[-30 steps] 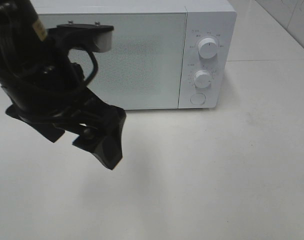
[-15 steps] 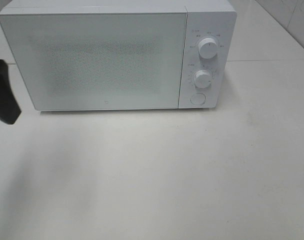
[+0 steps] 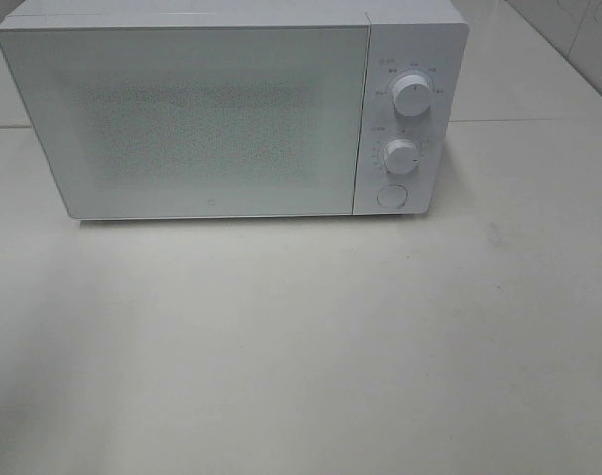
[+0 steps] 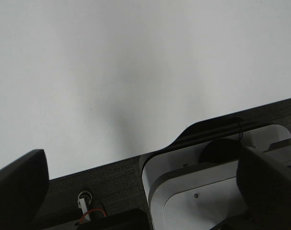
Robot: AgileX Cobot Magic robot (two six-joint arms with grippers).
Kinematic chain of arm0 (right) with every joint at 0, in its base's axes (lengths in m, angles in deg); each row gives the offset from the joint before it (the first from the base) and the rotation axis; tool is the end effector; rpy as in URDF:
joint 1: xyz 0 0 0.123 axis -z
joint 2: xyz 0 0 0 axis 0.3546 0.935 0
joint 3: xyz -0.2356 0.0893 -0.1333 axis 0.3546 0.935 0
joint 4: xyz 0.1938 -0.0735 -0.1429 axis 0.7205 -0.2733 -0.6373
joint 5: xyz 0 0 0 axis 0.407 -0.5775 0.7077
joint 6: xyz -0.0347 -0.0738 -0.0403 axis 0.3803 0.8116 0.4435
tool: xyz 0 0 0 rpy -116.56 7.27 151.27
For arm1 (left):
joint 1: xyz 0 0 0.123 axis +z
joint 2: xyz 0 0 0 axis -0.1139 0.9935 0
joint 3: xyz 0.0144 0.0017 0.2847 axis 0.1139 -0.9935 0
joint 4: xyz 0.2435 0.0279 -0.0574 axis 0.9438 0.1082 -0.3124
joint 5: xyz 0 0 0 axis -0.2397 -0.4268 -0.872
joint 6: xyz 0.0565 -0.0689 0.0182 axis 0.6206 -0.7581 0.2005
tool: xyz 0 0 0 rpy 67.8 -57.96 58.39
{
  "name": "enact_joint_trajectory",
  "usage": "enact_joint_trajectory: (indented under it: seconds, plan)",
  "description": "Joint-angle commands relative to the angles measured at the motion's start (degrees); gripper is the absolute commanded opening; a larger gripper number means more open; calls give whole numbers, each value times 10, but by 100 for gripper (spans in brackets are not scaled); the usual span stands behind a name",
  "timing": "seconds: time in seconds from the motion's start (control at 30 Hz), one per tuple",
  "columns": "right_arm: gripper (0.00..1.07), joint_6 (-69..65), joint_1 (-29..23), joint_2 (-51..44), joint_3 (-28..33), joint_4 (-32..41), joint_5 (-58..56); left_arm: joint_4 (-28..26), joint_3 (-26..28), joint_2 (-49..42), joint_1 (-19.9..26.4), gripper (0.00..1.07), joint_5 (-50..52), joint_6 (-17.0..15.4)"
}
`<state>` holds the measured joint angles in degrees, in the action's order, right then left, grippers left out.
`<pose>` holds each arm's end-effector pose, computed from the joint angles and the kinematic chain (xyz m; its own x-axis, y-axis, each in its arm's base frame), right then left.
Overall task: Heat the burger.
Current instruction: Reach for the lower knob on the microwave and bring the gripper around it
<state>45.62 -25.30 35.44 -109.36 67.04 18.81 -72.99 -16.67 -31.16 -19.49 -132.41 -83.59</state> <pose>-0.0045 0.0001 0.2836 -0.3989 -0.0223 -0.9167 -0.0800 0.9967 0.0105 0.1386 -0.0415 0.2937 -0.9227 0.2319 -0.3080 0.2716 0.9580 -0.0923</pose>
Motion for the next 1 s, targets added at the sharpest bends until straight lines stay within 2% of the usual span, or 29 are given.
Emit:
enact_joint_trajectory:
  seconds: [0.03,0.07,0.2,0.43,0.83,0.9,1.0]
  plan:
    - [75,3,2,-15,4,2,8,1,-25,-35,3,101,7,2]
    - [75,3,2,-15,4,2,8,7,-49,-65,3,101,17,2]
    - [75,3,2,-15,4,2,8,11,-77,-107,3,101,41,5]
    - [75,3,2,-15,4,2,8,28,-158,-215,3,101,70,6]
    - [75,3,2,-15,4,2,8,19,-154,-370,3,101,72,1]
    - [75,3,2,-15,4,2,8,-19,-154,-415,3,101,77,-24]
    - [75,3,2,-15,4,2,8,-38,-154,-445,4,101,80,-25]
